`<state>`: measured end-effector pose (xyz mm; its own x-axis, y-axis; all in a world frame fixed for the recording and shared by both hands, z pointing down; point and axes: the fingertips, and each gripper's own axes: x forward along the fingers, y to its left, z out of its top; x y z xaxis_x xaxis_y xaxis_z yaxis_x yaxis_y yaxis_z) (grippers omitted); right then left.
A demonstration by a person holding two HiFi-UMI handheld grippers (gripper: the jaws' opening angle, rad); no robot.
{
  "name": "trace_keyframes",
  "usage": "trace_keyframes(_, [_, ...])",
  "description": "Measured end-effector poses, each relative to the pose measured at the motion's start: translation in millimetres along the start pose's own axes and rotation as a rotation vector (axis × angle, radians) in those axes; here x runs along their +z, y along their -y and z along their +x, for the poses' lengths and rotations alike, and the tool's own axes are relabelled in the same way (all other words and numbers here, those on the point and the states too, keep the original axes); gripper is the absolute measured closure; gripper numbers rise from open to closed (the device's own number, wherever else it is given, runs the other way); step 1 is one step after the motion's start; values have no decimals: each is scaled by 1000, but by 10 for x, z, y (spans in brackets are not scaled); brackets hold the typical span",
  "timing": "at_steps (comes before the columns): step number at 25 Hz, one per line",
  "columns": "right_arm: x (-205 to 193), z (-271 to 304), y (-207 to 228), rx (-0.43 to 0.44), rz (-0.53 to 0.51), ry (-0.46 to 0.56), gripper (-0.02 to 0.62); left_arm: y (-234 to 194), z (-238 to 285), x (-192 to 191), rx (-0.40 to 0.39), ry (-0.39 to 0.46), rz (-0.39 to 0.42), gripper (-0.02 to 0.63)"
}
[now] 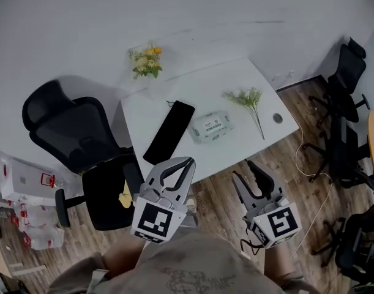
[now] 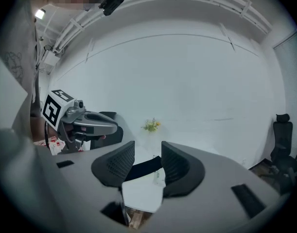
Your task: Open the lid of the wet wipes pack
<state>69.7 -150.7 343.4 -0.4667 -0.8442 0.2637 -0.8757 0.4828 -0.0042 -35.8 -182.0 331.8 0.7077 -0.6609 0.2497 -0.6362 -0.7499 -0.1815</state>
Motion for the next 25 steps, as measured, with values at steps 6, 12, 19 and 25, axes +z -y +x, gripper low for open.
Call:
trace_keyframes(6, [-21, 595, 256, -10, -16, -67, 411, -436, 425, -177, -35, -48, 9, 588])
trace_keyframes(12, [-54, 917, 472, -16, -6, -102, 411, -673, 690, -286, -41, -77, -4, 589])
trace_keyframes(19, [-181, 1124, 736, 31, -19, -127, 411, -742, 928, -365, 4, -119, -44, 589])
trace_keyframes(25, [-251, 1379, 965, 75, -62, -163, 411, -782, 1103, -402, 64, -159, -51, 588])
